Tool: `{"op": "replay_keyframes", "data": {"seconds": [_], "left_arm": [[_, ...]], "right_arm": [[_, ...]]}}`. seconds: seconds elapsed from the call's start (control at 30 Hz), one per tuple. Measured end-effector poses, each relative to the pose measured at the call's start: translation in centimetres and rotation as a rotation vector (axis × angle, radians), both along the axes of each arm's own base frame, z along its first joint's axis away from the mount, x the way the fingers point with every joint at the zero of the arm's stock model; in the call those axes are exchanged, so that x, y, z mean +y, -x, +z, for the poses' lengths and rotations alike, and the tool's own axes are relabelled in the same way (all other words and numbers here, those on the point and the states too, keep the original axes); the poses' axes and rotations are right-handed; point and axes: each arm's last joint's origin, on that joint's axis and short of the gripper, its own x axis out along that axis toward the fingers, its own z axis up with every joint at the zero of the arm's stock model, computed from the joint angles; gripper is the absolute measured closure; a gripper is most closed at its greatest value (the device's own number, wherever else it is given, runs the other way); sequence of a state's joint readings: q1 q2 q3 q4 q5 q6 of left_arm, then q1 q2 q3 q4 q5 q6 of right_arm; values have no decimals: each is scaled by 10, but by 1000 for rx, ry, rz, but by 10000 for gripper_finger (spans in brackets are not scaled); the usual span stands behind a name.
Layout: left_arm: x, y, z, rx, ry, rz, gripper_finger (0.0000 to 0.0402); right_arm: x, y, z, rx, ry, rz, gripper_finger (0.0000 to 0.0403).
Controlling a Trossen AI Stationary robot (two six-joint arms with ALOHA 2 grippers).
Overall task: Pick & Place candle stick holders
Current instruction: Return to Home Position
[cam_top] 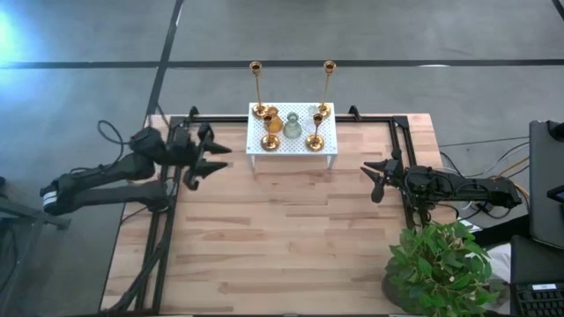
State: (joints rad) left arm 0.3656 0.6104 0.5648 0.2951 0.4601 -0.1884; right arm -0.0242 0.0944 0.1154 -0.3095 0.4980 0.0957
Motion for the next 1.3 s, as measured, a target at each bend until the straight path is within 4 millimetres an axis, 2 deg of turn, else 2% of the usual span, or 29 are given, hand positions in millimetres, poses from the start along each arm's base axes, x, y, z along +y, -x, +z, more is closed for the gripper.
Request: {"op": "replay_keyframes", "data": {"seconds": [0.17,0.4,0.5,0.73,1.03,1.3], "left_arm": [[-16,16,-7,-76,-69,-9,204],[-28,29,-65,-131,-106,104,204],[-31,35,-85,-190,-134,93,204],[-33,45,-123,-179,-142,81,204],[-37,41,-154,127,-247,35,204],[-37,40,-158,173,-250,101,204]], "right_arm": [[0,0,0,0,0,0,309],[0,0,0,-1,-1,0,302],[0,0,0,0,1,0,300],[0,0,0,0,1,0,309],[0,0,0,0,1,0,328],[0,0,0,0,1,0,334]]}}
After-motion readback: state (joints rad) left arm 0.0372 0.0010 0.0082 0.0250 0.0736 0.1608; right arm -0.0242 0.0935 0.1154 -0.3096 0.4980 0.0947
